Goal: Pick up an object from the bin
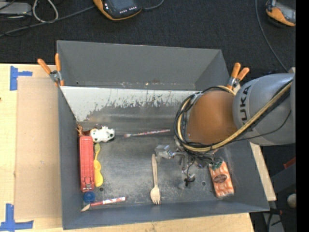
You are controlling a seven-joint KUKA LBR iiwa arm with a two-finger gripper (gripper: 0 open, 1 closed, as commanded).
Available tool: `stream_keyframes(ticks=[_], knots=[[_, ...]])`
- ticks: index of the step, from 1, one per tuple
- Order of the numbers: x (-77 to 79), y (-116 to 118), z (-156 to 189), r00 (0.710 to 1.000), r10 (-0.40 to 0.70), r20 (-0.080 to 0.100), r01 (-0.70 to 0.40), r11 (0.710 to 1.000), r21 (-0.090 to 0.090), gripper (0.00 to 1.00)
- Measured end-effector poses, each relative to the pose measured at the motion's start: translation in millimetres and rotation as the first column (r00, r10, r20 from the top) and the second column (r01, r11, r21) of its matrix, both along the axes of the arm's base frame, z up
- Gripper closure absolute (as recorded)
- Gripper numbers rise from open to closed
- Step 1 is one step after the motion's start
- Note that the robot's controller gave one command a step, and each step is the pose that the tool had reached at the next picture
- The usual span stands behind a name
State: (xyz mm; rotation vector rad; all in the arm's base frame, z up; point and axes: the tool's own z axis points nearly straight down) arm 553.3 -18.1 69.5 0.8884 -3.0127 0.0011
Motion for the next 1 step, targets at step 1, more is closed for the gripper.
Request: stream_keyframes(ticks=[1], knots=[[-3.3, 6.1, -0.2, 1.000, 0.002, 0.000, -0.002, 1.000, 0.002, 0.00]])
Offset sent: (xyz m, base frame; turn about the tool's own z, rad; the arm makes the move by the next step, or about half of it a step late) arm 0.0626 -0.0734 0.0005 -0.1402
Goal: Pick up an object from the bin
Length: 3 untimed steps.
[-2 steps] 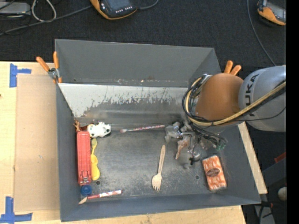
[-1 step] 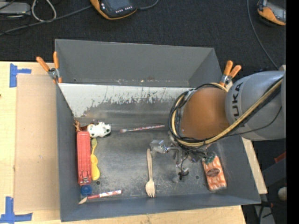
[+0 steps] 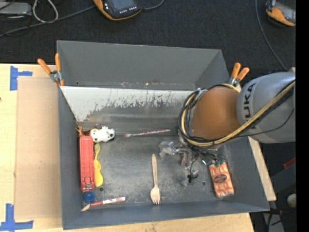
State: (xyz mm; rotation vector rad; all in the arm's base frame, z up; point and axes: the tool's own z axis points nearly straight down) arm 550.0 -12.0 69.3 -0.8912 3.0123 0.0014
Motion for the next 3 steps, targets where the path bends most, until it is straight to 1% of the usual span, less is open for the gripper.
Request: stream_keyframes(ticks=[1, 2, 3], knots=[[66.3, -80, 0, 0.991, 0.132, 0.001, -0.132, 0.991, 0.000, 1.00], [66.2, -80, 0, 0.991, 0.132, 0.001, -0.132, 0.991, 0.000, 1.00], [65.4, -79, 18, 0.992, 0.129, -0.001, -0.129, 0.992, 0.002, 1.00]])
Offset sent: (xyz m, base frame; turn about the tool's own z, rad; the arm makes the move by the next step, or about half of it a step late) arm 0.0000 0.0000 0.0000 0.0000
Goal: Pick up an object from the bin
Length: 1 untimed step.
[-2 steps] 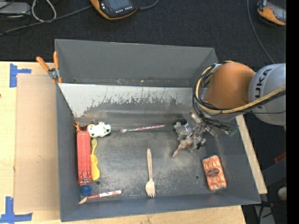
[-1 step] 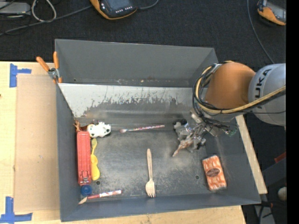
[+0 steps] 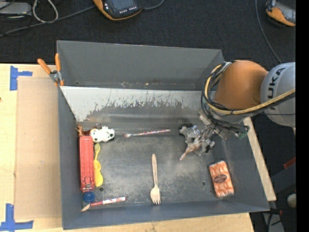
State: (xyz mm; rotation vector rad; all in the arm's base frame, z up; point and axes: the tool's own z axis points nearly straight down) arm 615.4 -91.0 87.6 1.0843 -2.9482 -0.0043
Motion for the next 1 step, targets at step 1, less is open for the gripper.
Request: stream_keyframes(ticks=[1], knots=[[-1.7, 1.0, 40.5, 1.000, 0.000, -0.007, 0.000, 1.000, 0.001, 1.00]])
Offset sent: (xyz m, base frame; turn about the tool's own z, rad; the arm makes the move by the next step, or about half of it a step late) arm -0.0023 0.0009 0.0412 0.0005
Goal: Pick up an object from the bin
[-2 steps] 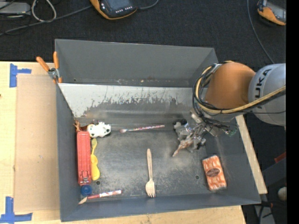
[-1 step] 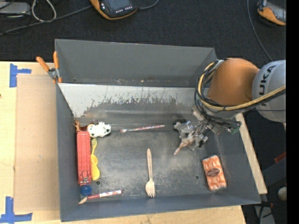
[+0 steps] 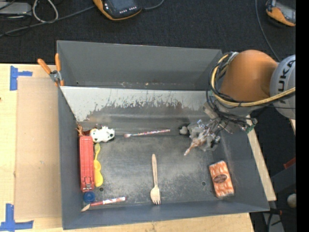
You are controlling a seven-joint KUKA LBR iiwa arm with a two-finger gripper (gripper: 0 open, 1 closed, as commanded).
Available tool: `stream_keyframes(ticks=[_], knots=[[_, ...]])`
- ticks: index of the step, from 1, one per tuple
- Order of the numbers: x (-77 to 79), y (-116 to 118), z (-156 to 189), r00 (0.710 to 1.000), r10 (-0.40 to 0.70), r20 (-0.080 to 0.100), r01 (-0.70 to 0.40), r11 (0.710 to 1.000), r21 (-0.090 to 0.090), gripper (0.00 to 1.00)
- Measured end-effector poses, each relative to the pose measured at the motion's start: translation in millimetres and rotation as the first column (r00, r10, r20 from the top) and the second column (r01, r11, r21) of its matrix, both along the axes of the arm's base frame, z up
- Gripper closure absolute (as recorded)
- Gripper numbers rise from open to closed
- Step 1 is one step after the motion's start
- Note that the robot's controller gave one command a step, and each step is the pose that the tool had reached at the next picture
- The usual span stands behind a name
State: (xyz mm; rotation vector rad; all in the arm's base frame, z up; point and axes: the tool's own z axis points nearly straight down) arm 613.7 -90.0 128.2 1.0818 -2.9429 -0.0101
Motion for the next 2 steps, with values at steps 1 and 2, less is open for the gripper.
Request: stream_keyframes(ticks=[1, 2], knots=[[1.7, 0, 52, 1.000, 0.000, 0.006, 0.000, 1.000, -0.001, 1.00], [2.9, 0, 86, 1.000, -0.001, 0.011, 0.001, 1.000, -0.002, 1.00]])
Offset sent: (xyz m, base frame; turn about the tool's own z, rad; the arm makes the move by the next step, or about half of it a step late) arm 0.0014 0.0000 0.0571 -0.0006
